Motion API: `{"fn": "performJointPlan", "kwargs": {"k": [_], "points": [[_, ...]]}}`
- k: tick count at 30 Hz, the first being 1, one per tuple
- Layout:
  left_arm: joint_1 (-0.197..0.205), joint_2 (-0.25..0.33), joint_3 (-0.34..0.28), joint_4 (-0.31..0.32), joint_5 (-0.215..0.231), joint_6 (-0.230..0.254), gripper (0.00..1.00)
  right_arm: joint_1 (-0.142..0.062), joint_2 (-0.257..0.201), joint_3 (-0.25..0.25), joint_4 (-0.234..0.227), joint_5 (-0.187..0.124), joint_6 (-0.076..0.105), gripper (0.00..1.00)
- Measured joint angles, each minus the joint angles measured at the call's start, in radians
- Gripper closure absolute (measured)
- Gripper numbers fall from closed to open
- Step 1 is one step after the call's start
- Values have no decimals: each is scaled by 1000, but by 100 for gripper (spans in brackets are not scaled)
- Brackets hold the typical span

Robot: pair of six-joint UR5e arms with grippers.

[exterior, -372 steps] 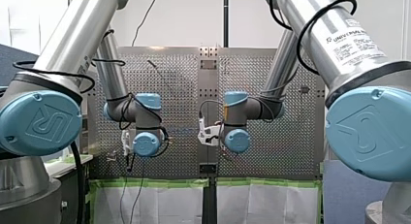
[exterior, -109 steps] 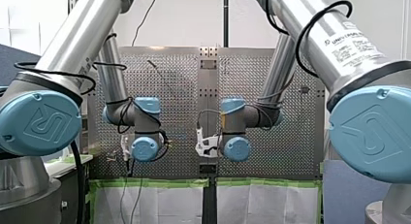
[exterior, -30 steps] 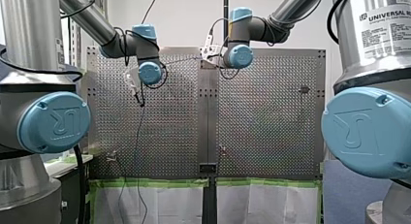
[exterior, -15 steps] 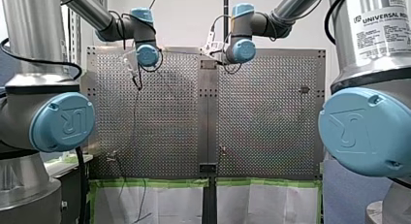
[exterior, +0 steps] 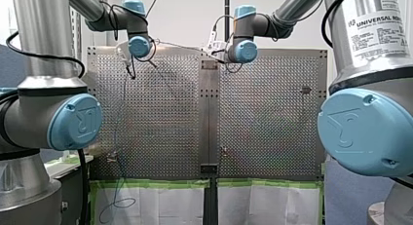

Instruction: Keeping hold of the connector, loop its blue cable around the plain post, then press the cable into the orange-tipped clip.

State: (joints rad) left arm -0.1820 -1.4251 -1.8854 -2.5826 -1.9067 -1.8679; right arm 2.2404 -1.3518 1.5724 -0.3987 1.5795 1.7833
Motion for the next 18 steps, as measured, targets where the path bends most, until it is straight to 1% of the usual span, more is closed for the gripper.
{"fn": "performJointPlan", "kwargs": {"k": [5, 10, 14, 18], "points": [[44, -25, 45, 13, 49, -25, 100, -1, 32, -42, 11, -19, -3, 100], [88, -30, 59, 23, 94, -62, 100, -1, 48, -87, 24, -32, -4, 100], [127, -44, 60, 42, 134, -91, 100, -1, 53, -104, 31, -42, -5, 100], [161, -73, 61, 51, 168, -102, 100, -2, 57, -107, 32, -49, -5, 100]]}}
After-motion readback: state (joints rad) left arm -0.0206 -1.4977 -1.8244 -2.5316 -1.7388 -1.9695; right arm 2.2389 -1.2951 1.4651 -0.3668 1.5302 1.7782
